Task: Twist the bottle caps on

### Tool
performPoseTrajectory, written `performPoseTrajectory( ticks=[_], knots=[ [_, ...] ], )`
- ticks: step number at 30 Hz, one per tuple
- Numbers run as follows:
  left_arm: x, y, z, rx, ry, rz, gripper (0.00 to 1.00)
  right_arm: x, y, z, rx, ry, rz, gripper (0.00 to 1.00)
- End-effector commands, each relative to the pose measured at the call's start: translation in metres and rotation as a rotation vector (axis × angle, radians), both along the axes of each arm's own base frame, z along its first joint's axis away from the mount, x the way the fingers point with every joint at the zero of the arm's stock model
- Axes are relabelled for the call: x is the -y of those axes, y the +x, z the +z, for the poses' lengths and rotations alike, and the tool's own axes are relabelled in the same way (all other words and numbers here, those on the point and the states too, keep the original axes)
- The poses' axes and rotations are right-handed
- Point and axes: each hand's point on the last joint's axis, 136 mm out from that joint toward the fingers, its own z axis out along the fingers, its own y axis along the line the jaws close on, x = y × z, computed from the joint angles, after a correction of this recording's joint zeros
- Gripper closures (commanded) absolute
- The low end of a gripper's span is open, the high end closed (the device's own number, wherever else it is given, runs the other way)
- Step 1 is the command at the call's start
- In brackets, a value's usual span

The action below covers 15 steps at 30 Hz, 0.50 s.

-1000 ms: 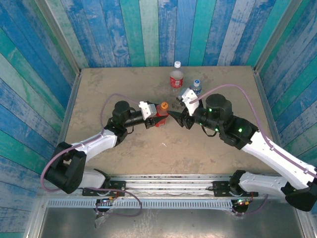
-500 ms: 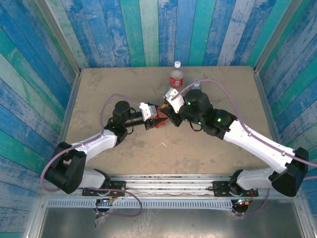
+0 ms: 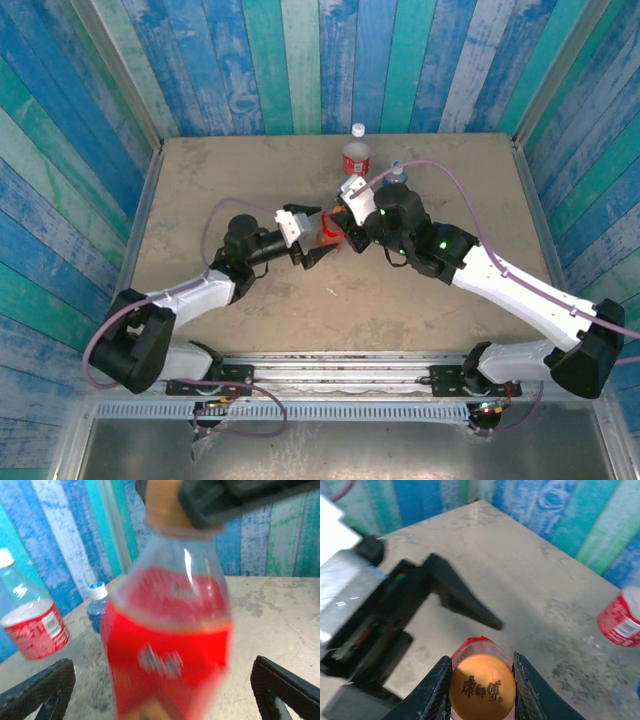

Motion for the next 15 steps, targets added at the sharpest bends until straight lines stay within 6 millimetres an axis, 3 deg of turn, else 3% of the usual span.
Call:
performPoseTrajectory(
  ticks=[1, 9, 15],
  knots=[
    [-0.029, -0.002, 0.032, 0.027, -0.145, 0.162, 0.06, 0.009, 0.032, 0.001, 0.010, 0.040, -0.128, 0.82],
    [-0.075, -0.012, -0.012, -0.150, -0.115, 0.395, 0.06, -0.027, 0.085, -0.020, -0.039, -0.013, -0.094, 0.81],
    [-0.087, -0.026, -0.036, -0.246, -0.134, 0.422, 0.06, -0.044, 0.112, -0.049, -0.113, -0.053, -0.068, 0.80]
  ],
)
